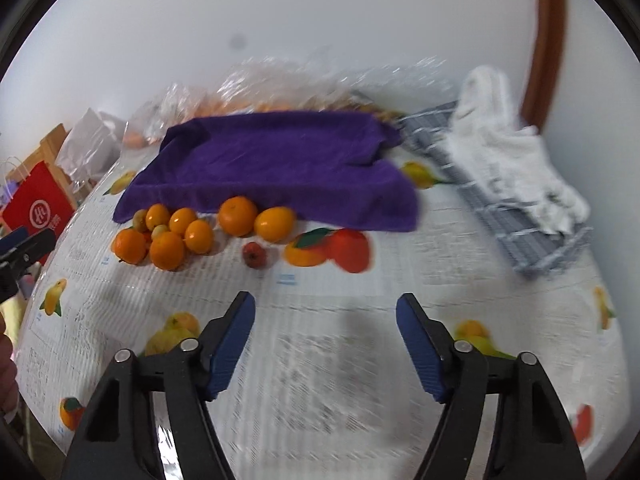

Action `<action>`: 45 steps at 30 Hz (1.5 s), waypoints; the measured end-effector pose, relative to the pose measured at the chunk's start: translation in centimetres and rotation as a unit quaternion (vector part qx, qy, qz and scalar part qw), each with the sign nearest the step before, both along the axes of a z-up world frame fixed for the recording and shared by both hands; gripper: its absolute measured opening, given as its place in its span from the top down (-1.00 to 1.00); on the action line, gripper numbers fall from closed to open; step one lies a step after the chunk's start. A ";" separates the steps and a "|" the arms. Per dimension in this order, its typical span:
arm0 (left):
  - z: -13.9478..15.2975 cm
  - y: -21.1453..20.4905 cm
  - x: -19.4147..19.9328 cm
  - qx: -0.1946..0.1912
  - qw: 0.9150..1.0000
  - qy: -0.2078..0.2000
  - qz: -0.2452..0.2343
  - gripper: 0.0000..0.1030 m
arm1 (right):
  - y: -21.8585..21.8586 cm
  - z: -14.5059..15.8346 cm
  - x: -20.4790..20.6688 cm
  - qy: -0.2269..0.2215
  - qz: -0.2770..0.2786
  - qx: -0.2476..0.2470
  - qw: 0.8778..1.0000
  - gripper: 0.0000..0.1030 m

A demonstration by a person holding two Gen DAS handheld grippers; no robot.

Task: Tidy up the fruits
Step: 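Grasp the small red fruit with the right tool while the left tool approaches the oranges, then grasp a large orange with the left tool while the right tool lifts the red fruit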

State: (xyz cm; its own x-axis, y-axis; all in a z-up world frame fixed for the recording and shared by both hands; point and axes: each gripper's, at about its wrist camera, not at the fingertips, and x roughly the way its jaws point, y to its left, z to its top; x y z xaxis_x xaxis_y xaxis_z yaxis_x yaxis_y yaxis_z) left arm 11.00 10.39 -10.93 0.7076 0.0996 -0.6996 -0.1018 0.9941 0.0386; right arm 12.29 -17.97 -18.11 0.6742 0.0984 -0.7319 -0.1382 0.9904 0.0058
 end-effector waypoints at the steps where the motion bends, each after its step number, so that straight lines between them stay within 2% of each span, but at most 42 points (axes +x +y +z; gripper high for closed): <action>1: -0.5 0.6 0.3 -0.003 1.000 0.004 0.003 -0.83 | 0.7 -0.5 0.6 0.000 0.005 -0.002 1.000 -0.41; 4: -2.0 2.1 1.0 -0.019 0.999 0.023 0.015 -0.74 | 2.4 -1.6 2.0 -0.004 0.019 -0.009 1.000 -0.29; 6: -2.9 2.7 1.3 -0.019 0.999 0.033 0.019 -0.72 | 3.2 -2.2 2.9 0.001 0.027 -0.003 1.000 -0.18; 9: -4.2 3.3 1.7 -0.013 0.998 0.052 0.024 -0.56 | 4.1 -2.9 4.2 0.011 0.032 0.005 0.999 -0.10; 13: -5.6 4.3 1.8 -0.044 0.996 0.066 0.027 -0.44 | 4.8 -3.9 5.5 0.017 0.033 -0.001 0.999 0.01; 16: -6.2 4.7 1.8 -0.061 0.995 0.073 0.019 -0.42 | 5.1 -4.3 6.0 0.020 0.037 -0.002 0.999 0.05; 19: -7.3 5.3 2.2 -0.079 0.991 0.106 0.016 -0.42 | 5.3 -4.7 6.2 0.021 0.039 -0.008 0.999 0.13; 21: -7.3 5.3 2.0 -0.080 0.992 0.093 0.014 -0.42 | 5.5 -5.1 6.4 0.024 0.040 -0.016 0.999 0.29; 22: -7.5 5.3 2.0 -0.080 0.992 0.094 0.013 -0.41 | 5.7 -5.1 6.3 0.016 0.041 -0.023 0.999 0.31; 25: -7.5 5.1 2.0 -0.077 0.993 0.094 0.011 -0.41 | 6.3 -5.2 6.2 0.012 0.052 -0.033 0.998 0.54; 28: -7.4 4.4 2.2 -0.100 0.991 0.087 -0.014 -0.41 | 6.6 -5.1 6.0 0.008 0.063 -0.043 0.997 0.55; 36: -6.4 1.1 3.5 -0.124 0.988 0.068 -0.066 -0.42 | 4.2 -3.2 4.9 -0.006 0.065 -0.028 0.997 0.55; 45: -7.0 -0.9 5.7 -0.129 0.986 0.079 -0.075 -0.42 | 0.1 -2.1 4.1 -0.013 0.032 -0.013 0.999 0.55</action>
State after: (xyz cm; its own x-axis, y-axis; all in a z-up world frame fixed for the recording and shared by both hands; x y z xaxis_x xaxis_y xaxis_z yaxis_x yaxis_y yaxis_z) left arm 16.69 9.47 -17.90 0.5813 -0.1936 -0.7903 0.0337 0.9762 -0.2144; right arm 16.35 -17.90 -20.26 0.6858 0.1234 -0.7173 -0.2009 0.9793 -0.0236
